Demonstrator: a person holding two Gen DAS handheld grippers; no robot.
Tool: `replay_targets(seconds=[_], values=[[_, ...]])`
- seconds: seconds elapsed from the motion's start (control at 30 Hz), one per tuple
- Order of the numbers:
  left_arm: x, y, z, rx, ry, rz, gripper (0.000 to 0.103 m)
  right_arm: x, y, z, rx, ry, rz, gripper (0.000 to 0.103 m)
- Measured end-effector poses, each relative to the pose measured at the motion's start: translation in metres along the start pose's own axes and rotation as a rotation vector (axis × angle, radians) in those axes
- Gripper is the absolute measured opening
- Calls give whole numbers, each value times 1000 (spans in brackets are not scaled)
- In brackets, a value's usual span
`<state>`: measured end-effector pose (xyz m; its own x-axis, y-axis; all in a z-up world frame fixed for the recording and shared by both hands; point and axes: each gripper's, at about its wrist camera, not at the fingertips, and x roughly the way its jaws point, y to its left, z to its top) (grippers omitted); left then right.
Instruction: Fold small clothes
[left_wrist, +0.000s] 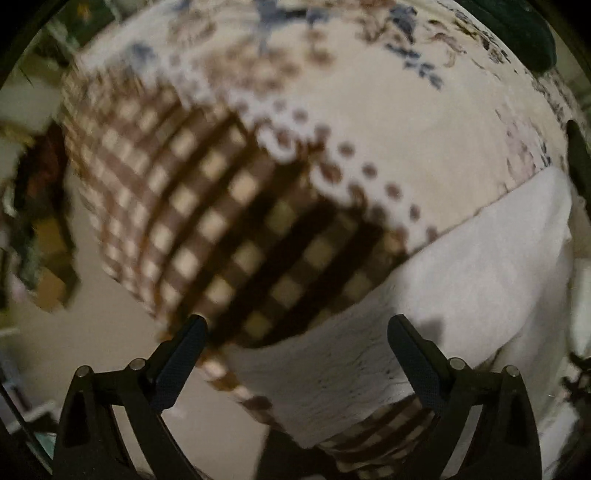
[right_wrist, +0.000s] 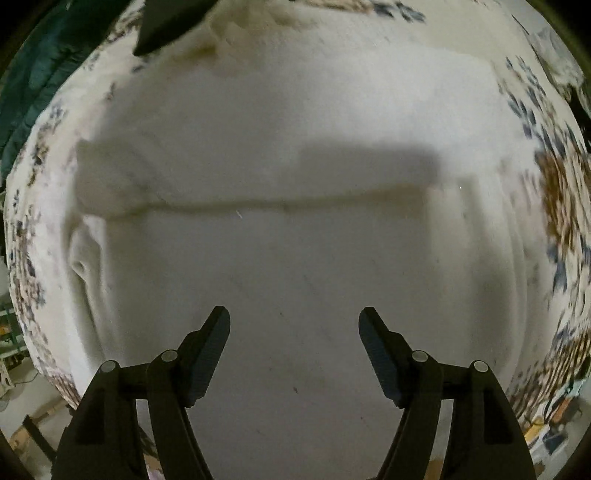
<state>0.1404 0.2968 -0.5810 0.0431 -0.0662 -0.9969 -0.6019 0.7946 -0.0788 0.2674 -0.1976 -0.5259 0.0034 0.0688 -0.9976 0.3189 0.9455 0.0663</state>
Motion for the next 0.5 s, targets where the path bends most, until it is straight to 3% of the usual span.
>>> replay_targets(seconds=[0.03,0.07,0.1,0.13,0.3,0.43,0.5], values=[[8,-2,-2,9,17,-30,73,3,-1,-3,-7,4,-11,74],[13,-5,-3,30,23,-56,38,6,-1,-5,-15,10,-19,74],[16,-11,-4,58,25,-56,24,9,-1,-7,-20,16,-24,74],[12,-14,-4,70,6,-62,4,11,-1,-8,-24,23,-27,74],[-41,6,27,-28,-151,-111,3,9,3,-9,-37,27,-18,74],[-73,39,84,-91,-297,-70,4,2,10,-8,-75,11,-12,74],[-74,47,106,-104,-328,-79,8,0,13,-8,-80,10,-1,74]])
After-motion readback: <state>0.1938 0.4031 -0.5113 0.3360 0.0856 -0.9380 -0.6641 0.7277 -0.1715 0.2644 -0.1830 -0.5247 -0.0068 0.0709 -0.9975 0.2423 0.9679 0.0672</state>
